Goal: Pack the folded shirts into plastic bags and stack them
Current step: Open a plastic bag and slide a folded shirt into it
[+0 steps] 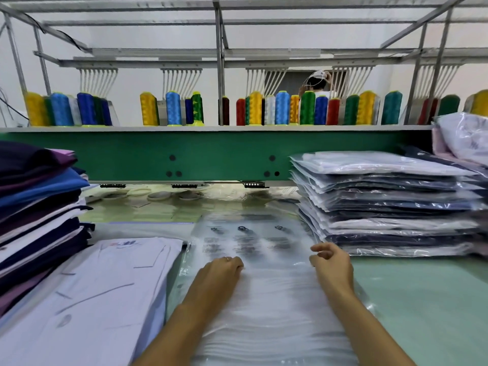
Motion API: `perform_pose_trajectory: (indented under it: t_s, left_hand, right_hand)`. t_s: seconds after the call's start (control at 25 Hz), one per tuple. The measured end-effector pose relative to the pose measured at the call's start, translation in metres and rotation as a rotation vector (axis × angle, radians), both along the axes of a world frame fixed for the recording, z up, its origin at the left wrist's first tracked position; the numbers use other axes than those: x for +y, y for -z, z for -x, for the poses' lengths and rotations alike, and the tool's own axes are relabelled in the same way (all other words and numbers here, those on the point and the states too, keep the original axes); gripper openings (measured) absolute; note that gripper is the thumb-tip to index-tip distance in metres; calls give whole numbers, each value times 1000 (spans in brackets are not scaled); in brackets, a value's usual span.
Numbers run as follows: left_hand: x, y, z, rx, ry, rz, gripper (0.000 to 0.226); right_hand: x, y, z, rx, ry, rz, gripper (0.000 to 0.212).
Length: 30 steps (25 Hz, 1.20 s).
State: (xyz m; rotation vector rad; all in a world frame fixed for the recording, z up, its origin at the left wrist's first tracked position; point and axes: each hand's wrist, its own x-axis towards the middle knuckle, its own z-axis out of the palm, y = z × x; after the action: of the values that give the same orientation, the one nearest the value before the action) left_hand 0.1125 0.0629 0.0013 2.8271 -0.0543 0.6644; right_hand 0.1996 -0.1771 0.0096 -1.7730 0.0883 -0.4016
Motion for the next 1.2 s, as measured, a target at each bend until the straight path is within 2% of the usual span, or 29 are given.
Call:
perform_pose_trajectory:
  t_s: [0.08, 0.32, 0.52, 0.72, 0.92, 1.2]
  left_hand:
    - [-2, 0, -1, -47, 10, -4, 18]
    - [-37, -9, -9, -96, 143, 6, 21]
    - [-68, -12, -9, -209, 251, 38, 22]
    - [-74, -9, -7, -282, 250, 4, 24]
    - [-74, -8, -5, -251, 206, 0, 22]
    - [-47, -9, -2, -174, 86, 75, 21]
  right_hand:
    - [-1, 0, -1, 14, -25, -36, 23]
    - [8, -9, 8, -102, -163, 90, 33]
    - [17, -8, 17, -76, -281, -33, 28]
    - [28, -6, 23, -59, -381, -151, 27]
    - [32, -3, 23, -77, -359, -128, 34]
    - [23, 0, 15, -37, -248, -211, 34]
